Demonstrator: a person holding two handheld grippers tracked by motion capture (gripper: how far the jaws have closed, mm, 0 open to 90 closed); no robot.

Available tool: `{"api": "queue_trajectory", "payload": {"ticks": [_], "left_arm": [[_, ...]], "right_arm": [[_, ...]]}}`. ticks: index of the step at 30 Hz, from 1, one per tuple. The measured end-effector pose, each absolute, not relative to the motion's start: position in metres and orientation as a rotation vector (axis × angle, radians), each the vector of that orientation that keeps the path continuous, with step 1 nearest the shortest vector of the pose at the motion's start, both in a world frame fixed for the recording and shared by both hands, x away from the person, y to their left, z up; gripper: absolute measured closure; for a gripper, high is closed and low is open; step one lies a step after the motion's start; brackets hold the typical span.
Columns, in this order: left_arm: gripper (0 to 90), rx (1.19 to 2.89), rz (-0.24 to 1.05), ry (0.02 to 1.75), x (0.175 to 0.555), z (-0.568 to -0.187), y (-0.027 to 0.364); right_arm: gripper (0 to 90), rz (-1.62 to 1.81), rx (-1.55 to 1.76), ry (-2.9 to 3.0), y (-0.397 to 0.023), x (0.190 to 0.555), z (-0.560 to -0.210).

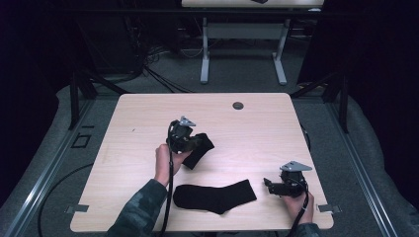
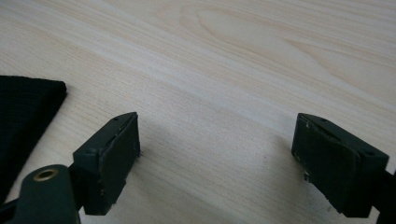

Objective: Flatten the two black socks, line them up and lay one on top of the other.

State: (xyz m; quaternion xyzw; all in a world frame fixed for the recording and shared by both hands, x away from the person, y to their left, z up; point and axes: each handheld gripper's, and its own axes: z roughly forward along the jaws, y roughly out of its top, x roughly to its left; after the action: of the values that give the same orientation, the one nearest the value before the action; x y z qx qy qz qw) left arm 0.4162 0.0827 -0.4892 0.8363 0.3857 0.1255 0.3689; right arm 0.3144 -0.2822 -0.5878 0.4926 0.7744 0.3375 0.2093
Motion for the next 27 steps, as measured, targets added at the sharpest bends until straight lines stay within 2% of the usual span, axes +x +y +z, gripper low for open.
{"api": "queue_trajectory", "payload": {"ticks": [11,14,17,20,25,27], "left_arm": [[77.9,2.177,0.224,1.077,0.421,-0.529,0.049],[65.8,2.191,0.184,1.106,0.425,-0.541,0.045],[47.0,2.189,0.150,1.116,0.427,-0.543,0.047],[38.4,2.172,0.174,1.098,0.425,-0.533,0.059],[35.5,2.235,0.254,1.028,0.424,-0.521,0.084],[38.1,2.273,0.254,1.012,0.423,-0.523,0.094]], "right_arm": [[14.9,0.939,1.368,2.157,-0.282,0.314,-0.588],[15.0,0.938,1.369,2.157,-0.282,0.314,-0.588],[15.1,0.939,1.370,2.154,-0.282,0.314,-0.588],[15.1,0.939,1.370,2.154,-0.282,0.314,-0.588],[15.1,0.938,1.376,2.148,-0.282,0.315,-0.588],[15.1,0.932,1.377,2.151,-0.282,0.315,-0.587]]}}
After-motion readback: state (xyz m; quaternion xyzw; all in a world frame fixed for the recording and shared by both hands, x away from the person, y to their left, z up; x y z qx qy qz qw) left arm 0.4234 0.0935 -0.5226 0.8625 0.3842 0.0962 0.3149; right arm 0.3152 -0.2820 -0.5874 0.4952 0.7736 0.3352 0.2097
